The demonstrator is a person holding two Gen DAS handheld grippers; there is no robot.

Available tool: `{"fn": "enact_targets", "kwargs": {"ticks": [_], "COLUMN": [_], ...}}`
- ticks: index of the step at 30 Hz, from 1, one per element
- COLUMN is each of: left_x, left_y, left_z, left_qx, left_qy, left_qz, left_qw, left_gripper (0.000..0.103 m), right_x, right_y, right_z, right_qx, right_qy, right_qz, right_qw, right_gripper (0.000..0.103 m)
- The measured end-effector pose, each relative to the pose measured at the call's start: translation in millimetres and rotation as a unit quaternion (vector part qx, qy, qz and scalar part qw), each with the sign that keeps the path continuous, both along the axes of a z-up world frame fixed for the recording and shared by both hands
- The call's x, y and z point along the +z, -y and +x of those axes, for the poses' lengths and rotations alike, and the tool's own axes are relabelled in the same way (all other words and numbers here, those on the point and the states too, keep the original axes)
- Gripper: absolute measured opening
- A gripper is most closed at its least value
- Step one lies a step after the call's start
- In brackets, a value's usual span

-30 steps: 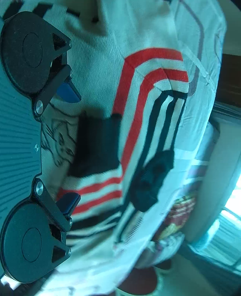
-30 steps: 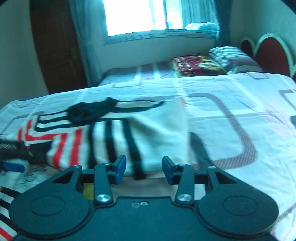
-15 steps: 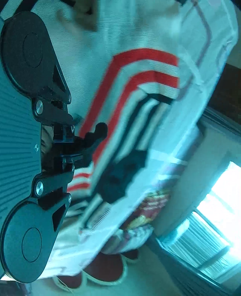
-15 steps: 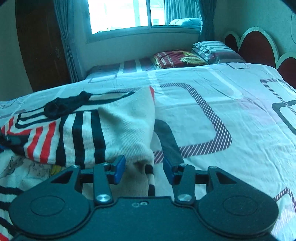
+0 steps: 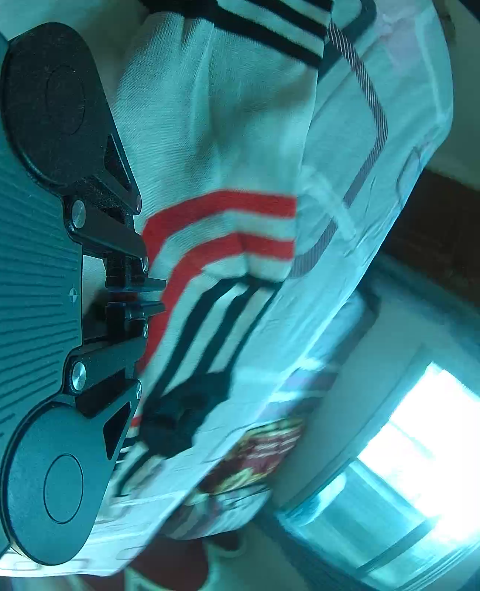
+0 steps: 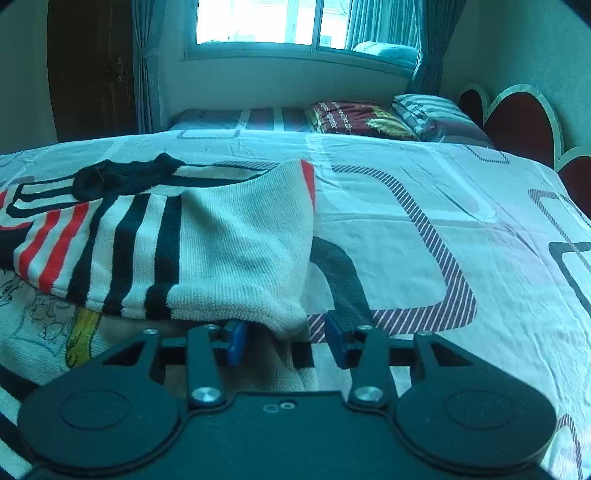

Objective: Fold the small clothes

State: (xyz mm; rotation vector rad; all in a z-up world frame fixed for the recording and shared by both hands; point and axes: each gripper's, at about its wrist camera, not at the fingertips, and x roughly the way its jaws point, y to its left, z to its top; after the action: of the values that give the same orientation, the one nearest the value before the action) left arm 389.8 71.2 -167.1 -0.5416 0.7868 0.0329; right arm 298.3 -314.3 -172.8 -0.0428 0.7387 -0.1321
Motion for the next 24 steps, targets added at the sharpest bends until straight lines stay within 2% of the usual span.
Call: {"fn": "enact_targets", "kwargs": {"ticks": [1,2,4,6,7,9,10,11,13,16,18,19,21,22,23,24], "left_x": [1,2,4,6,4,-2,-4,-4,-7,-17,-25,-30,-34,-35,-36,-35], "left_y": [7,12,22,34,37,40,39,37,34,32,33,34,34,35,33,32], "left_z": [-1,-2,-5,-2,-1,-1,-2,-8,-12,-6,-3,-1,1,3,4,3], "left_qx": [-0.014,-0.024,-0.044,-0.058,-0.060,-0.050,-0.031,-0.010,-0.013,-0.028,-0.032,-0.032,-0.021,-0.020,-0.011,-0.002], "left_qy": [-0.001,0.001,0.002,0.005,-0.001,-0.023,-0.029,-0.019,-0.006,-0.017,-0.022,-0.029,-0.021,-0.020,-0.018,-0.013], "left_qz": [0.008,0.010,0.000,0.001,0.005,0.007,0.014,0.022,0.017,-0.001,-0.020,-0.026,-0.022,-0.023,-0.028,-0.036], "left_qw": [0.9999,0.9996,0.9990,0.9983,0.9982,0.9984,0.9990,0.9995,0.9998,0.9994,0.9990,0.9987,0.9993,0.9993,0.9994,0.9993], "left_gripper": [0.005,0.005,0.005,0.006,0.014,0.078,0.102,0.103,0.103,0.102,0.076,0.056,0.037,0.020,0.009,0.010], "right_x": [1,1,-3,-4,-1,5,6,7,5,1,1,1,1,0,0,-1], "right_y": [0,2,17,22,21,22,22,22,23,25,25,25,23,22,22,21], "right_z": [-3,-4,-5,-5,-6,-8,-8,-10,-11,-11,-11,-11,-9,-8,-7,-5], "right_qx": [0.004,-0.003,-0.031,-0.030,-0.022,-0.022,-0.022,-0.021,-0.022,-0.028,-0.031,-0.031,-0.030,-0.030,-0.031,-0.033], "right_qy": [0.010,0.012,0.000,-0.002,0.001,0.007,0.007,0.009,0.007,0.005,0.007,0.007,0.007,0.007,0.006,0.006], "right_qz": [0.009,0.015,0.058,0.070,0.074,0.083,0.086,0.091,0.093,0.100,0.103,0.101,0.095,0.093,0.092,0.092], "right_qw": [1.000,1.000,0.998,0.997,0.997,0.996,0.996,0.996,0.995,0.995,0.994,0.994,0.995,0.995,0.995,0.995], "right_gripper": [0.026,0.017,0.016,0.016,0.017,0.018,0.019,0.020,0.021,0.021,0.021,0.021,0.021,0.021,0.021,0.021]}}
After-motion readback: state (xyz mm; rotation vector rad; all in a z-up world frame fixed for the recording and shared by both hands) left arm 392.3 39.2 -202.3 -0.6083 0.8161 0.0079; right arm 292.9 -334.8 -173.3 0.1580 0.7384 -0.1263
